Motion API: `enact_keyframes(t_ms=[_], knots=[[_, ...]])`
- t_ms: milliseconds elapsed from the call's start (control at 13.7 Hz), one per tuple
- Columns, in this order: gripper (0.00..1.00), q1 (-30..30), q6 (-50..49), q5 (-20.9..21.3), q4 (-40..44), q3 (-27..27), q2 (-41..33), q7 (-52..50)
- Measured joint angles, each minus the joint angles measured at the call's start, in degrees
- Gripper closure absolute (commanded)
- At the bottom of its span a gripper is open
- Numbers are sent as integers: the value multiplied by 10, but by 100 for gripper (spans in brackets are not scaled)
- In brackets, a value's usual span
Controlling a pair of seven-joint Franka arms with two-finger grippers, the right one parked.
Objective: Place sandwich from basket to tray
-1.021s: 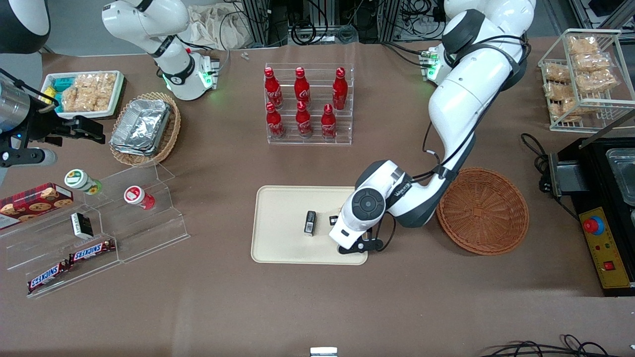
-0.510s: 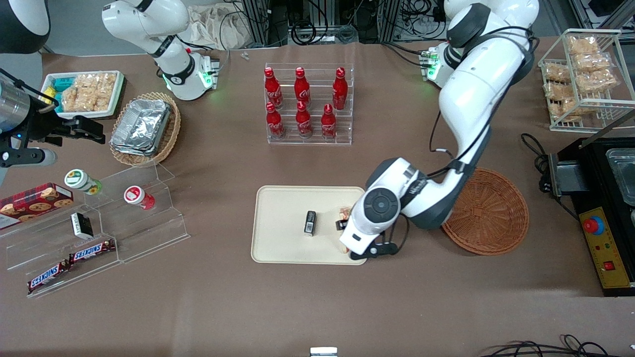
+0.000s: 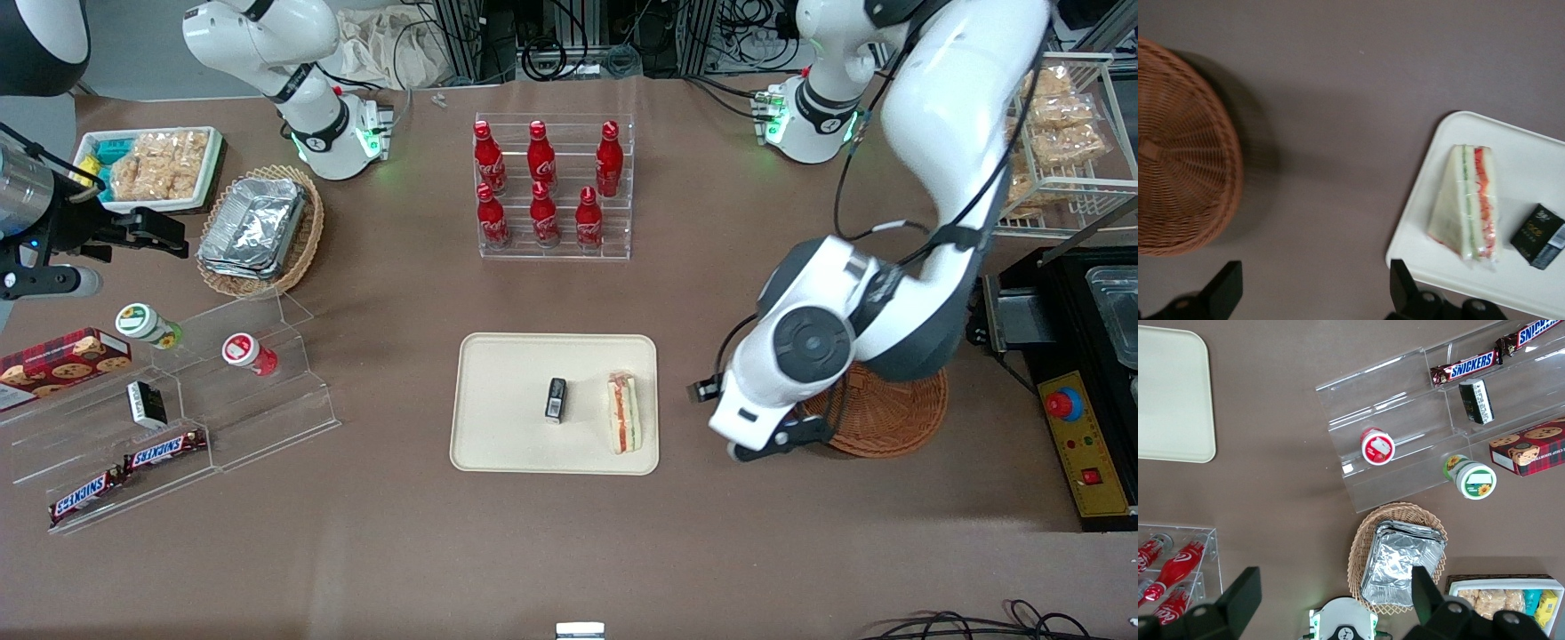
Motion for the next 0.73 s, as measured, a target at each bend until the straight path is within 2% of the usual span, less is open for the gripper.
enact_keyframes(t_ms=[219, 365, 583, 729], knots=[[1, 93, 17, -1, -104, -64, -81, 0], [1, 132, 20, -2, -127, -87, -109, 0], [2, 167, 19, -5, -129, -92, -121, 6], [2, 205, 7, -53, -124, -92, -142, 54]])
